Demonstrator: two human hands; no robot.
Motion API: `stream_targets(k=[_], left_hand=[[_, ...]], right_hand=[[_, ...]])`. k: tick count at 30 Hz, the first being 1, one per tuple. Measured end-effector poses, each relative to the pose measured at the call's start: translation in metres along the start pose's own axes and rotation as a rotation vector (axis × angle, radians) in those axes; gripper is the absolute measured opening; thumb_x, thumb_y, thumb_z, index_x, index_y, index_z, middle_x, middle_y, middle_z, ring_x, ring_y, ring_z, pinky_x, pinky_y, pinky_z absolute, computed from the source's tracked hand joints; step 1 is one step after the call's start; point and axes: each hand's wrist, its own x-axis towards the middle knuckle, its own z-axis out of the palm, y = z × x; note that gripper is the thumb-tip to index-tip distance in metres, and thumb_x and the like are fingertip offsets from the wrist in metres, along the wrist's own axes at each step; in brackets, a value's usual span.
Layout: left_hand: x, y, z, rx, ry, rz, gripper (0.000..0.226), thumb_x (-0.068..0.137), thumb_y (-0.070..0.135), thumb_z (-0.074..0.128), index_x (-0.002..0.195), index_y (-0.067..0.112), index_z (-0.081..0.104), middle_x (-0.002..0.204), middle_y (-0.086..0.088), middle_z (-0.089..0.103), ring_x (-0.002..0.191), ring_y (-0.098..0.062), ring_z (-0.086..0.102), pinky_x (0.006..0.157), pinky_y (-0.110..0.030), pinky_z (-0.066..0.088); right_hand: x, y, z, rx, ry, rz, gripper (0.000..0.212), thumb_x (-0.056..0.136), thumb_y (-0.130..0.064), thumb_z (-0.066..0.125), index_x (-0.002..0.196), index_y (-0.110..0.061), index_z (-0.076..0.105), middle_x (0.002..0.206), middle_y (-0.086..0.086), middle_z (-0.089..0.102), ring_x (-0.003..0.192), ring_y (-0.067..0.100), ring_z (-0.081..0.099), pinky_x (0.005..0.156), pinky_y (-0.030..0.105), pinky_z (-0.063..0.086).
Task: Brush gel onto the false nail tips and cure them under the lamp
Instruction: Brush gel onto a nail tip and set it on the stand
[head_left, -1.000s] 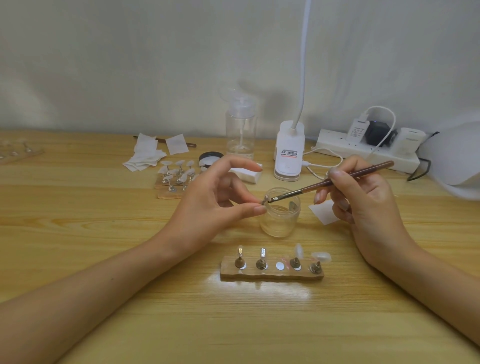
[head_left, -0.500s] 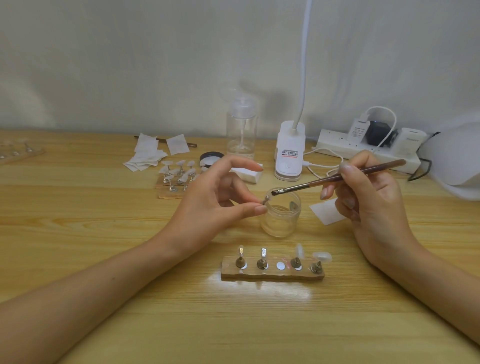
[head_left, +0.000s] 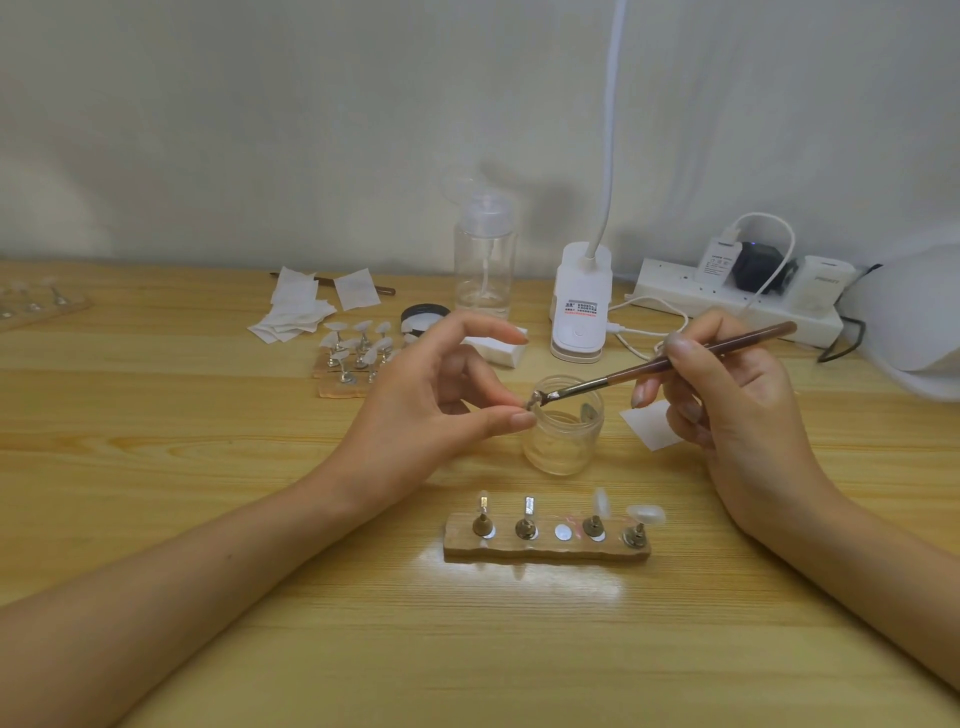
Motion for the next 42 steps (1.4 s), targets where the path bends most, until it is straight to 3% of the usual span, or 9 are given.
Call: stream_targets(k=[5, 10, 15, 19, 25, 31, 35, 37, 42], left_hand=[[-0.0003, -0.0001, 0.0000, -0.001, 0.000, 0.011, 0.052, 0.070, 0.024, 0.082, 0.119, 0.023, 0.062, 0.074, 0.003, 0.069, 0.084, -0.019, 0.074, 0.084, -0.049, 0.058], [-0.0002, -0.0001, -0.0001, 0.003, -0.002, 0.009, 0.051, 0.071, 0.025, 0.082, 0.117, 0.027, 0.062, 0.074, 0.003, 0.069, 0.082, -0.016, 0.073, 0.078, -0.043, 0.058], [0.0001, -0.0013, -0.0002, -0.010, -0.002, 0.013, 0.051, 0.071, 0.024, 0.082, 0.118, 0.026, 0.062, 0.075, 0.001, 0.070, 0.085, -0.022, 0.074, 0.080, -0.049, 0.056], [0.0000, -0.0022, -0.0008, -0.007, -0.006, 0.014, 0.051, 0.071, 0.024, 0.082, 0.118, 0.026, 0.062, 0.075, 0.001, 0.070, 0.085, -0.021, 0.074, 0.079, -0.051, 0.056], [0.0004, -0.0032, -0.0006, -0.012, -0.007, 0.018, 0.050, 0.071, 0.025, 0.082, 0.117, 0.027, 0.062, 0.074, 0.004, 0.069, 0.083, -0.020, 0.073, 0.072, -0.040, 0.056], [0.0004, -0.0039, -0.0008, -0.011, -0.009, 0.021, 0.050, 0.073, 0.022, 0.083, 0.117, 0.028, 0.062, 0.075, 0.005, 0.070, 0.082, -0.017, 0.073, 0.072, -0.031, 0.056], [0.0006, -0.0033, -0.0007, -0.014, -0.008, 0.024, 0.051, 0.071, 0.025, 0.082, 0.118, 0.026, 0.062, 0.075, 0.003, 0.070, 0.084, -0.020, 0.074, 0.075, -0.038, 0.057], [0.0009, -0.0035, -0.0010, -0.012, -0.010, 0.024, 0.052, 0.071, 0.025, 0.082, 0.118, 0.025, 0.062, 0.075, 0.003, 0.070, 0.085, -0.021, 0.074, 0.075, -0.040, 0.058], [0.0003, -0.0028, -0.0007, -0.019, -0.010, 0.027, 0.051, 0.071, 0.025, 0.082, 0.118, 0.024, 0.062, 0.074, 0.004, 0.070, 0.082, -0.015, 0.073, 0.069, -0.030, 0.055]], right_hand=[[0.0009, -0.0004, -0.0014, 0.046, 0.020, -0.017, 0.019, 0.093, -0.026, 0.058, 0.075, -0.024, 0.052, 0.063, 0.006, 0.066, 0.046, 0.008, 0.033, 0.041, 0.015, 0.028], [-0.0001, 0.0005, -0.0002, -0.004, 0.008, 0.003, 0.020, 0.094, -0.027, 0.061, 0.080, -0.017, 0.050, 0.062, 0.007, 0.066, 0.046, 0.008, 0.033, 0.041, 0.015, 0.028], [0.0011, -0.0008, -0.0014, 0.066, 0.019, -0.011, 0.020, 0.092, -0.025, 0.057, 0.072, -0.028, 0.055, 0.063, 0.007, 0.066, 0.045, 0.007, 0.035, 0.040, 0.014, 0.028], [0.0000, 0.0003, 0.0001, 0.013, 0.011, 0.024, 0.020, 0.092, -0.029, 0.063, 0.079, -0.018, 0.050, 0.063, 0.007, 0.066, 0.046, 0.009, 0.033, 0.040, 0.016, 0.026], [0.0010, -0.0008, -0.0012, 0.053, 0.020, -0.010, 0.019, 0.093, -0.026, 0.057, 0.074, -0.025, 0.053, 0.063, 0.007, 0.066, 0.045, 0.008, 0.037, 0.040, 0.014, 0.029], [0.0003, -0.0011, -0.0003, 0.025, 0.035, 0.043, 0.019, 0.085, -0.033, 0.062, 0.079, -0.019, 0.051, 0.063, 0.007, 0.065, 0.046, 0.008, 0.034, 0.040, 0.016, 0.027], [0.0006, -0.0024, -0.0006, 0.064, 0.026, 0.003, 0.022, 0.093, -0.026, 0.058, 0.072, -0.027, 0.054, 0.063, 0.005, 0.065, 0.045, 0.006, 0.035, 0.039, 0.014, 0.027], [-0.0001, -0.0022, 0.0006, 0.061, 0.002, 0.006, 0.021, 0.095, -0.026, 0.059, 0.075, -0.023, 0.052, 0.063, 0.006, 0.066, 0.046, 0.007, 0.035, 0.040, 0.015, 0.027], [0.0005, -0.0020, 0.0012, 0.038, 0.043, 0.051, 0.019, 0.084, -0.032, 0.061, 0.078, -0.019, 0.049, 0.062, 0.005, 0.065, 0.046, 0.009, 0.032, 0.040, 0.017, 0.024]])
